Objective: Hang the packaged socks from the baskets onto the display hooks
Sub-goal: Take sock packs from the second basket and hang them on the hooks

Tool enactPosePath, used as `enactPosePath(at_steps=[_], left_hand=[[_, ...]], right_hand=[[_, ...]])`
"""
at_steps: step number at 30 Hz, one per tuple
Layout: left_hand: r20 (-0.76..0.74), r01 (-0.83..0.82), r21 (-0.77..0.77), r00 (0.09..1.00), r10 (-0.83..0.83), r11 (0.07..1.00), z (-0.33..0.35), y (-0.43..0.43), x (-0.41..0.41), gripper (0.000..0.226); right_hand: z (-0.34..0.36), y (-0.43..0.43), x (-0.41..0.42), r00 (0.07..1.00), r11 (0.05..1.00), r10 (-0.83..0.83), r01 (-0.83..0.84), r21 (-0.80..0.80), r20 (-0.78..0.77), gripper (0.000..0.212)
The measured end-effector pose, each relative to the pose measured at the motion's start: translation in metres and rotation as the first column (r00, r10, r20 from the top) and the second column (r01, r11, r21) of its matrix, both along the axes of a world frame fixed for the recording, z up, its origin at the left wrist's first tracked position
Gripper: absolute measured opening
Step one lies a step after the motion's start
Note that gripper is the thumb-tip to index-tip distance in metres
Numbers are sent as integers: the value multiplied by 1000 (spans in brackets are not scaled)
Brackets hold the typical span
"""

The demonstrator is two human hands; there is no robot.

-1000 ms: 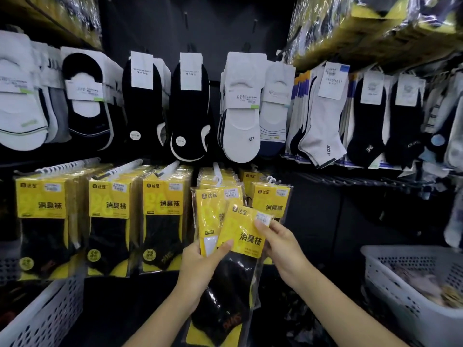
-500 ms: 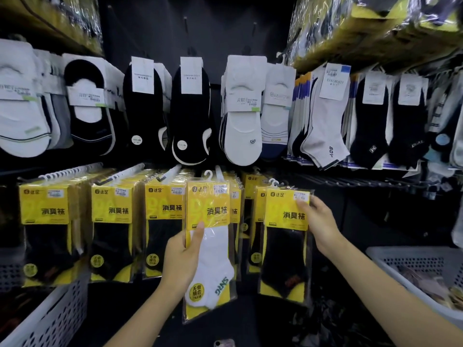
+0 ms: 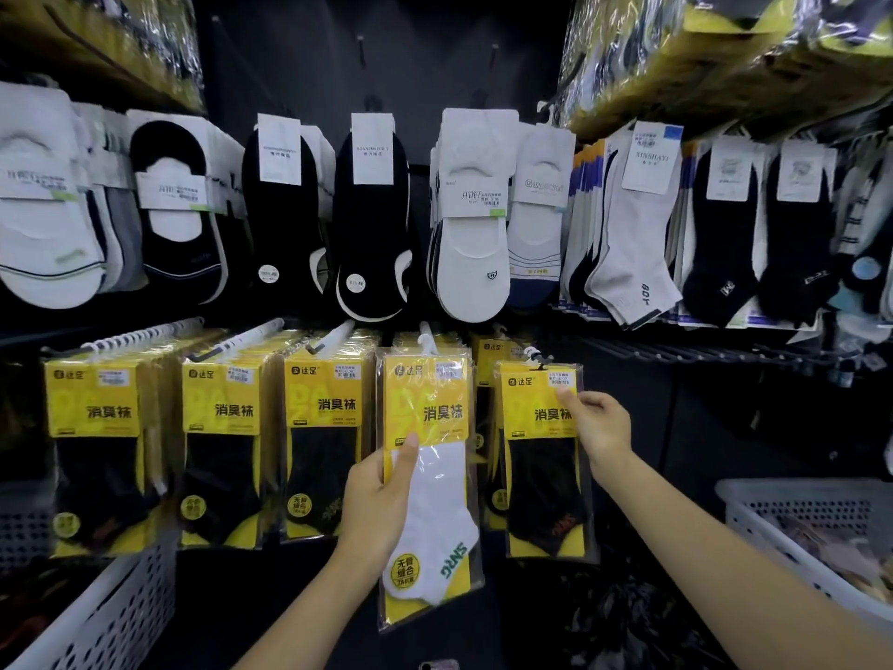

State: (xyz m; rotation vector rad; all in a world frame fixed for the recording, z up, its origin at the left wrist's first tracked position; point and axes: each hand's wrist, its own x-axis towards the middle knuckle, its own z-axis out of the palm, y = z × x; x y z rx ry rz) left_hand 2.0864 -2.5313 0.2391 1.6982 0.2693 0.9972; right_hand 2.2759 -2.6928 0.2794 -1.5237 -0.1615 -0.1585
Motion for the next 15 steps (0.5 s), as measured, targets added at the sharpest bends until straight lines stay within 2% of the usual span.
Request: enactPosePath(at_steps=[2,4,5,7,11,13,15], left_hand=[[-4,24,-7,1000,-24,1000,-1,-5,2,49],[-18,54,-13,998,-54,998,-2,-10,4,48],[-25,74,-21,997,-74,997,-3,-12,6,48],[-30,114,-26,993,-115,993,-4,-18,10,48],[-33,217,-7,976,-217,976,-5,-37,22,46],[-23,285,6,958,-285,958,-5,-47,29,37],[-14,331,-25,943,-332,943,-5,-56,36,19]], right_hand=[[-6,-2,-3,994,995,-101,100,-19,-34,35],[-10,-4,-12,990,989,-144,144,-24,0,35],[-11,-4,-18,993,994,-111,112,-8,27,32],[-10,-3,-35,996,997,65,-67,34,58,27],[-5,0,-68,899,898,435,-437,43,60,30],[-6,-1,-75,885,883,464,-466,59,49,28],[-8,-5,-75,915,906,400,-404,124,53,23]])
